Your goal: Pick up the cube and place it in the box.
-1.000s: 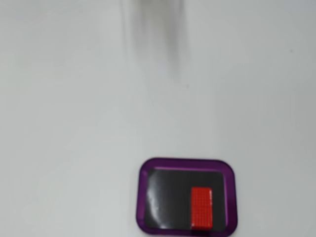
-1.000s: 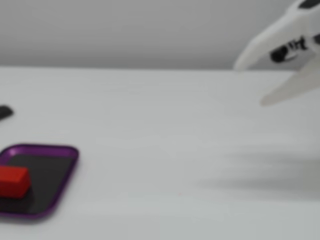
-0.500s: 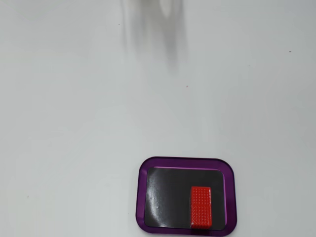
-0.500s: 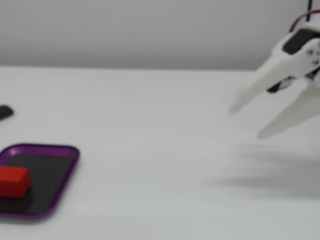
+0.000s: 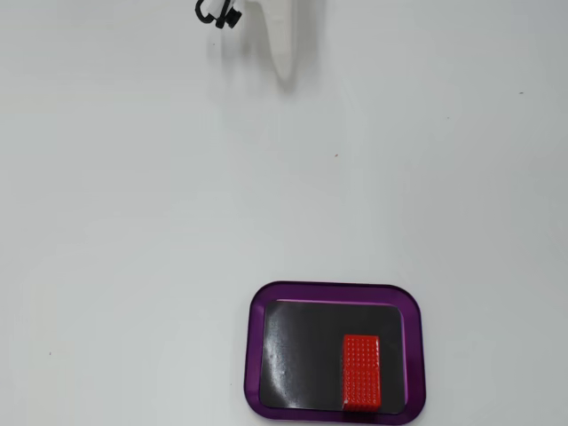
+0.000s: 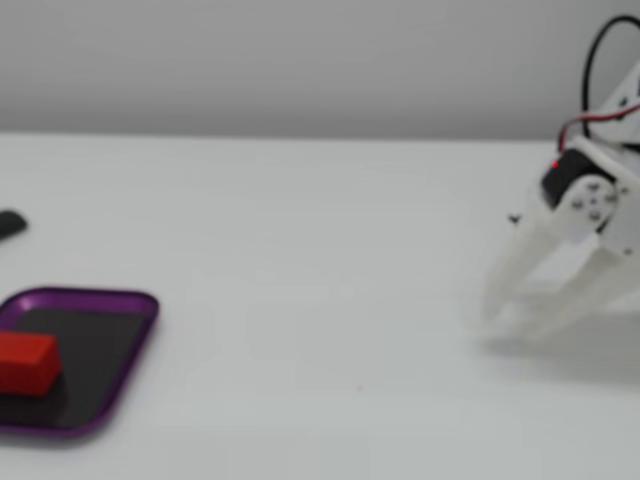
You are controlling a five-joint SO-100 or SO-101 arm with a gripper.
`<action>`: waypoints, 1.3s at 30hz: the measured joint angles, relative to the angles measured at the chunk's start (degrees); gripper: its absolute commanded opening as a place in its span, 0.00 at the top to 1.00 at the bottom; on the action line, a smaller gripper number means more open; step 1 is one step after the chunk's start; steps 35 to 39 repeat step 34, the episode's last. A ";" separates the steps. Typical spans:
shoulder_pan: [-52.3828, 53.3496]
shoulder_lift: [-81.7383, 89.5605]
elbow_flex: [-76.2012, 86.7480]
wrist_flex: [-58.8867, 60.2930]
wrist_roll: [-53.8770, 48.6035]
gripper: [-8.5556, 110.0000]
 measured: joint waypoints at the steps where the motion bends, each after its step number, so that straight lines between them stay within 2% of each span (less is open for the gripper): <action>1: 0.00 0.00 0.00 0.00 0.00 0.93; 39: 0.00 0.00 1.67 -0.18 0.09 0.93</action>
